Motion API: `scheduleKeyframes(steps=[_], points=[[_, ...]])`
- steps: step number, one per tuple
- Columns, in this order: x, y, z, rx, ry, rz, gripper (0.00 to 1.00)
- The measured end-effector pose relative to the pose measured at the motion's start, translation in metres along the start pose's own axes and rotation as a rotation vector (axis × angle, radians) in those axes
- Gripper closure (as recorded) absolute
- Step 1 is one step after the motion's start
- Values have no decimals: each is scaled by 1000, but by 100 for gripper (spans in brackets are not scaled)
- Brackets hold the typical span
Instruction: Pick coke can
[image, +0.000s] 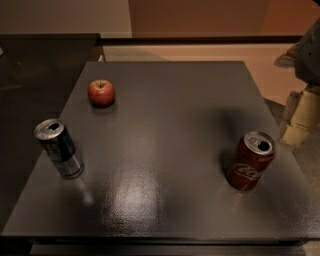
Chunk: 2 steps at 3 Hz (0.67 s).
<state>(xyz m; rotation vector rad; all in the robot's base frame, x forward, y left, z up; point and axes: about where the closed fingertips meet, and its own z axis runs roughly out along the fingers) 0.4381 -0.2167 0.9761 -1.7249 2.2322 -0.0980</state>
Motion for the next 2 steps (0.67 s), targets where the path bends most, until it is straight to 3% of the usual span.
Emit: scheduleKeyframes(steps=[2], points=[[0,0,0,0,-1,0,0]])
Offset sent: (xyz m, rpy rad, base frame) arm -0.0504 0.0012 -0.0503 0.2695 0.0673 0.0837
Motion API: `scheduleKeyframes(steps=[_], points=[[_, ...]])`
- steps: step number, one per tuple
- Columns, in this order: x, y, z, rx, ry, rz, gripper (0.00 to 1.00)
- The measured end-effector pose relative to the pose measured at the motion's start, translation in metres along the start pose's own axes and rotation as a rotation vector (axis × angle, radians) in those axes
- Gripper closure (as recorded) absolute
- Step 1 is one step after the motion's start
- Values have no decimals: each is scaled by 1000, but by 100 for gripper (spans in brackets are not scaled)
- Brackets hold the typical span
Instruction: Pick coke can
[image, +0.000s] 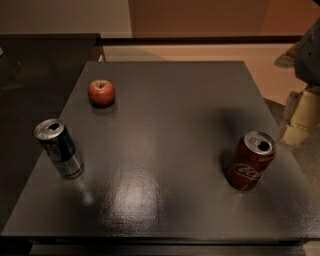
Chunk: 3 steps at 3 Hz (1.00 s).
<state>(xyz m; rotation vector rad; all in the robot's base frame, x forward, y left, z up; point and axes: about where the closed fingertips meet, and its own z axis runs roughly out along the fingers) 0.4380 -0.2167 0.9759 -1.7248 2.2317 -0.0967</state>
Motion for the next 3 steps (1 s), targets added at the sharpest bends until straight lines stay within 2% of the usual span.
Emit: scheduleKeyframes(steps=[2,3], points=[[11,39,18,-82,-165,-1,0],[12,52,25,-114,-220,-7,0]])
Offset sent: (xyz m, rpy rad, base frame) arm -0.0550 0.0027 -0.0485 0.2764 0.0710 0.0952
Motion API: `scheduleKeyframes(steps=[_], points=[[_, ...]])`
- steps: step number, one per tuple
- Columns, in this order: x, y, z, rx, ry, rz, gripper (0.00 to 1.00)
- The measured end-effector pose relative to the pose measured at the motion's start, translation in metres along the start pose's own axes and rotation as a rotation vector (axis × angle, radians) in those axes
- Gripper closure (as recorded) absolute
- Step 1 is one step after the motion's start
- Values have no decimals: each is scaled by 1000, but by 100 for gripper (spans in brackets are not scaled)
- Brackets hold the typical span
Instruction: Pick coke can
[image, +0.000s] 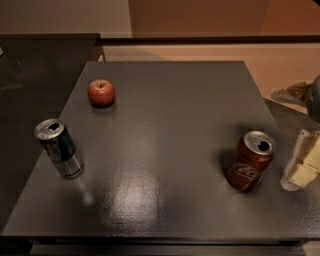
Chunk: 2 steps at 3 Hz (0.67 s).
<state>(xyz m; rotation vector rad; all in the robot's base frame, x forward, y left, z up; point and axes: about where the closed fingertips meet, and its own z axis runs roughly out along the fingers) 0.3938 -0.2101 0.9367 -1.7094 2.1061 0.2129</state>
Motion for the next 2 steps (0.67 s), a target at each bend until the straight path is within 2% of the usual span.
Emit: scheduleKeyframes(steps=[2], points=[[4,6,26,-38,-117,-11,0]])
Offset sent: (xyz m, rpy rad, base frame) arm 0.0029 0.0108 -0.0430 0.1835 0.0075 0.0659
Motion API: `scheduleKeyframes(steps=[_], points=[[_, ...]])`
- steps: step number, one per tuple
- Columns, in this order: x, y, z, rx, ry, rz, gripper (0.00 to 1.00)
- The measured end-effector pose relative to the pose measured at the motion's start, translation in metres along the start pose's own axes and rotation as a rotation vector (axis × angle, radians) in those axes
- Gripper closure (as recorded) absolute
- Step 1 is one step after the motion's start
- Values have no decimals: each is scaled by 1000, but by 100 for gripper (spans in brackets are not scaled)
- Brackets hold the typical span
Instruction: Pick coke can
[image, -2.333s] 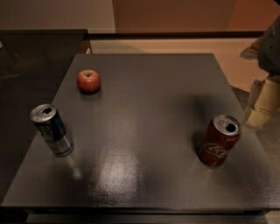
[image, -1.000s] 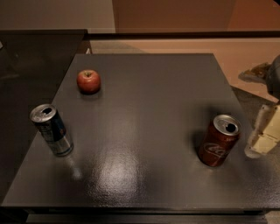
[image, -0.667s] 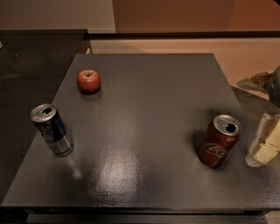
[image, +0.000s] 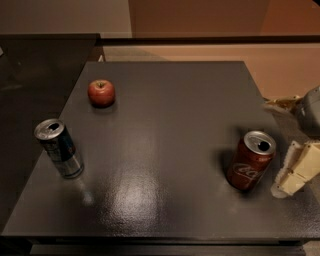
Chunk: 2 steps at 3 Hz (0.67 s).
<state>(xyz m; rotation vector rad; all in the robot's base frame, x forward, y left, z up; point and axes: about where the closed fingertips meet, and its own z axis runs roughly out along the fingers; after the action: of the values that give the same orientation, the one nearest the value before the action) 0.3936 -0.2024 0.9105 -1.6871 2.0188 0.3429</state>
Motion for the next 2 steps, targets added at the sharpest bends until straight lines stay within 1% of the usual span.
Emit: scheduleKeyframes(steps=[2], points=[[-3,2,18,-34,-73,-19,0]])
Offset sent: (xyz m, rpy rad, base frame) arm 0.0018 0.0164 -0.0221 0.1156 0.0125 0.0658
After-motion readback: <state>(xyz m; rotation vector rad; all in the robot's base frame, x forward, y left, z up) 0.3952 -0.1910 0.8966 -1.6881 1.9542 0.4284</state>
